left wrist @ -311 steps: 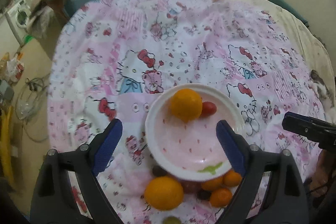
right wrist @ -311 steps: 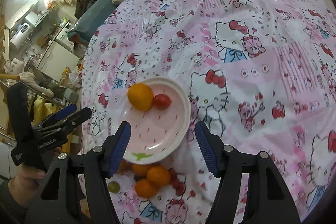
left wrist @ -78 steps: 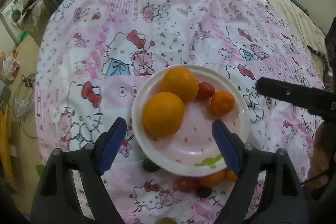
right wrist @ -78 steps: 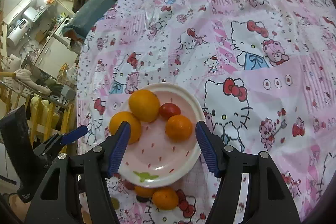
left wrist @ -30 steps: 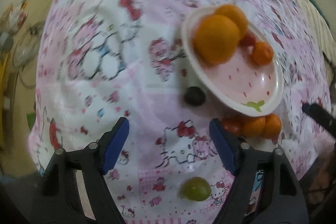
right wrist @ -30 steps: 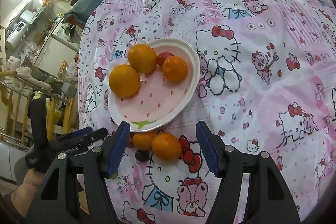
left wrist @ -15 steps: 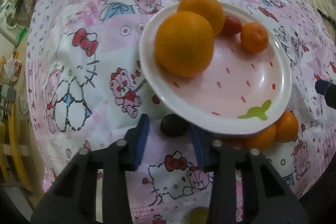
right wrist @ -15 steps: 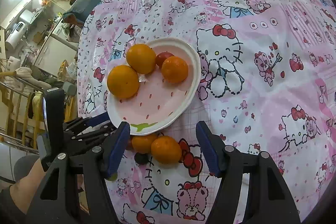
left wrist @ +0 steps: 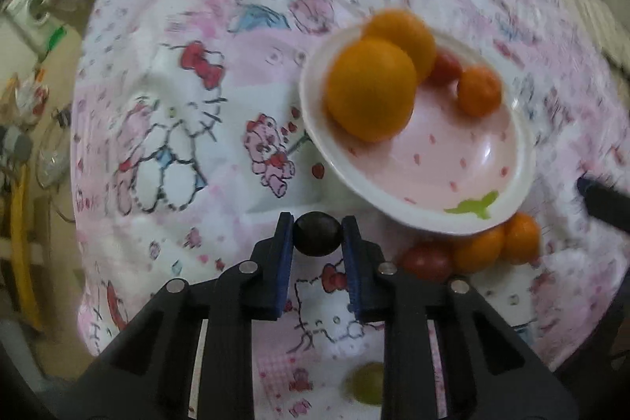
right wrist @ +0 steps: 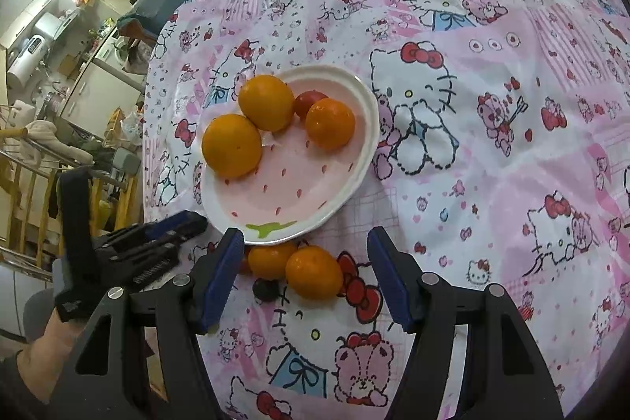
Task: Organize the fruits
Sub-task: 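Grasp another dark grape with the right gripper while the left holds its grape, then carry both dark grapes over the white plate with both grippers, then open both grippers to release the grapes onto the plate, then withdraw both grippers from the plate toward the remaining fruit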
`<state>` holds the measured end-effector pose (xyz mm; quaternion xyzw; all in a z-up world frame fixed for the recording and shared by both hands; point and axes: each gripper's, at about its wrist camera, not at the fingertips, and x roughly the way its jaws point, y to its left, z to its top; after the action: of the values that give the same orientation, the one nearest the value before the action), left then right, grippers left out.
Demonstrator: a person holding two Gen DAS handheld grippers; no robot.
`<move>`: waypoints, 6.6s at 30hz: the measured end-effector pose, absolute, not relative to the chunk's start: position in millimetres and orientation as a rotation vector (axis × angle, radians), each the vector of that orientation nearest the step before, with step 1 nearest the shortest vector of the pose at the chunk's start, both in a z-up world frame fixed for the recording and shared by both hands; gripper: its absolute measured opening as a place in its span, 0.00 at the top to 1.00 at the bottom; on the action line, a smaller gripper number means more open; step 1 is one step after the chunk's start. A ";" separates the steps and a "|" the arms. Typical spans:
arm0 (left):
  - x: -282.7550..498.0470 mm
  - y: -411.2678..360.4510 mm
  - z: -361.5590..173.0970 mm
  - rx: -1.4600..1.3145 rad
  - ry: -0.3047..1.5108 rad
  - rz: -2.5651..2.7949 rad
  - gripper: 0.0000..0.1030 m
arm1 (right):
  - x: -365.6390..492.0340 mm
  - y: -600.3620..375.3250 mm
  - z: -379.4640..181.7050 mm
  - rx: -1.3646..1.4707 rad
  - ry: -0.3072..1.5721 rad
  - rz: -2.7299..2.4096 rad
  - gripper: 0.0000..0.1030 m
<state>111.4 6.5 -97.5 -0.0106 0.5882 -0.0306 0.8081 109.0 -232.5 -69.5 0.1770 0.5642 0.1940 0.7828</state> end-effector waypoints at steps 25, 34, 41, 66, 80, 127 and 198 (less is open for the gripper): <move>94.1 44.7 -50.0 -0.218 1.169 -0.006 0.80 | 88.3 -157.0 -118.2 0.286 1.485 0.558 0.56; 92.0 46.2 -52.0 -0.208 1.171 -0.006 0.80 | 92.7 -129.9 -128.7 0.041 1.438 0.492 0.74; 93.9 46.3 -53.5 -0.212 1.173 0.004 0.80 | 92.6 -144.5 -126.3 0.092 1.448 0.516 0.77; 96.0 15.6 -42.3 -0.135 1.150 0.015 0.80 | 75.6 -172.3 -81.2 0.265 1.384 0.644 0.77; 99.0 -27.4 -42.4 -0.040 1.115 -0.064 0.80 | 89.2 -246.3 -41.9 0.413 1.198 0.542 0.77; 179.2 -61.4 -60.7 -0.012 1.140 -0.236 0.79 | 222.2 -238.4 -89.2 0.548 1.202 0.596 0.75; 108.4 -1.6 -24.7 -0.077 1.073 -0.075 0.22 | 121.6 -272.8 -40.8 0.512 1.099 0.457 0.29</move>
<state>108.4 -1.6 -24.7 -0.0368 0.5110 -0.0355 0.8581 121.6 -272.8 -40.8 0.2383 0.5119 0.2130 0.7974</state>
